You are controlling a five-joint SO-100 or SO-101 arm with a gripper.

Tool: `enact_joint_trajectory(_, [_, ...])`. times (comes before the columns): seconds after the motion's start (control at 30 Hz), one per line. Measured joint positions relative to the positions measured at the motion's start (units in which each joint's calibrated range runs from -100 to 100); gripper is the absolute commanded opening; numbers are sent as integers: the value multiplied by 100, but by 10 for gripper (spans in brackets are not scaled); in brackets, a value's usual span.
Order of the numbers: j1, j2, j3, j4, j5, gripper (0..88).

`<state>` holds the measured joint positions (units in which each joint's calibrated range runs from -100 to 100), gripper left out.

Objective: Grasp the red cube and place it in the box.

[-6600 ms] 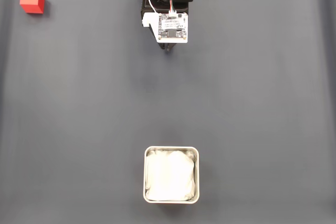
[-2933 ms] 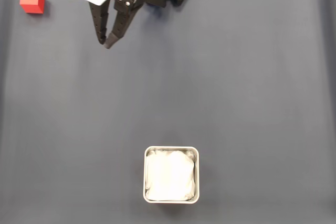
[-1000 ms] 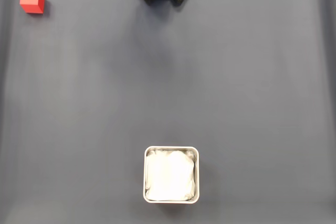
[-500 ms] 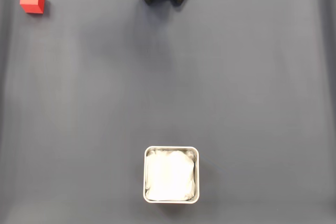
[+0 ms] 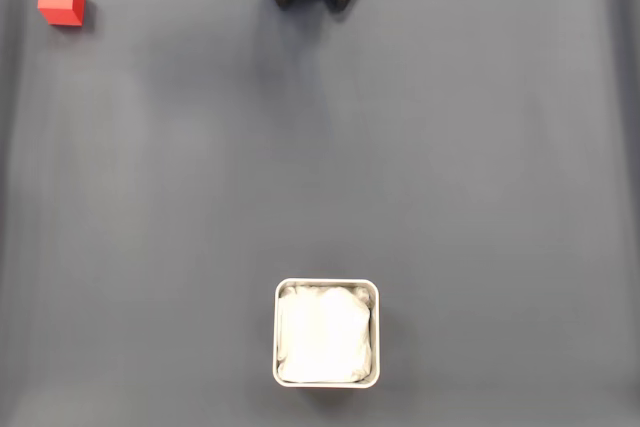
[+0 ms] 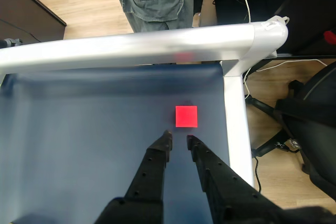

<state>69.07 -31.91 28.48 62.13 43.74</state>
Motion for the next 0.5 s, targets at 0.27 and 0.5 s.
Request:
enact_joint_trajectory(0.27, [119,356,0,-366,29,164])
enact_joint_trajectory(0.5, [274,773,0,-827,127,178])
